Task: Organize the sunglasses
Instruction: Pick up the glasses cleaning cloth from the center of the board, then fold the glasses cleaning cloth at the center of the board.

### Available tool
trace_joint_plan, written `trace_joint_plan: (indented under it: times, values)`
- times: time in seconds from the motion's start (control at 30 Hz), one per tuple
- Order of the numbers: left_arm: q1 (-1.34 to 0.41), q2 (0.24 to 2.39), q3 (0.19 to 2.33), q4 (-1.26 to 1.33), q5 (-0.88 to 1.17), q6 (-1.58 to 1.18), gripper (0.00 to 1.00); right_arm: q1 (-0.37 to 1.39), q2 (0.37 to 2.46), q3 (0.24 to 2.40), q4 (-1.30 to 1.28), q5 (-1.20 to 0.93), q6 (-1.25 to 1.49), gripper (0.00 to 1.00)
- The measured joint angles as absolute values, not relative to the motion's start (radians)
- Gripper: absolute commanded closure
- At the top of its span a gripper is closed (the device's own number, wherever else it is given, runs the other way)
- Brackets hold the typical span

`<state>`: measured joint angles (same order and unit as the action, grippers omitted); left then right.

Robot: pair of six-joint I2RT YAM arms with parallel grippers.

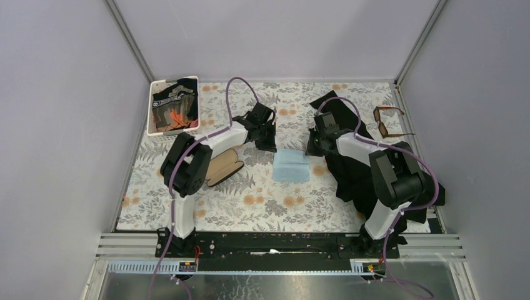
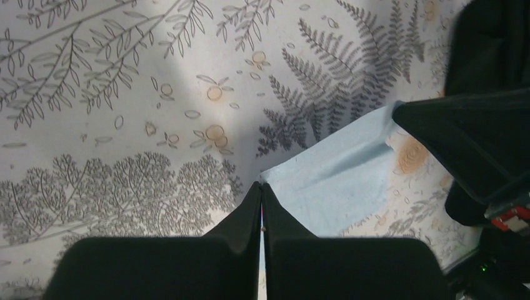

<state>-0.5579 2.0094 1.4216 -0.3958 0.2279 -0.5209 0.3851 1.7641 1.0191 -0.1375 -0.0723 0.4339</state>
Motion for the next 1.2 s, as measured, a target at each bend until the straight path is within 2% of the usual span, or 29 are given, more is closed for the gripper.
trace_joint_plan:
  times: [0.57,1.2]
  values:
    - [-0.616,1.86,1.192,-0.36,0.247,-0.533,1.0,0.385,1.552,0.823,-0.117,-0.153,0.45,1.0]
    - [-0.623,1.861,1.162,-0.349,0.246,-0.545,1.0,0.385,1.539,0.741,-0.091,-0.226,0.469,1.0]
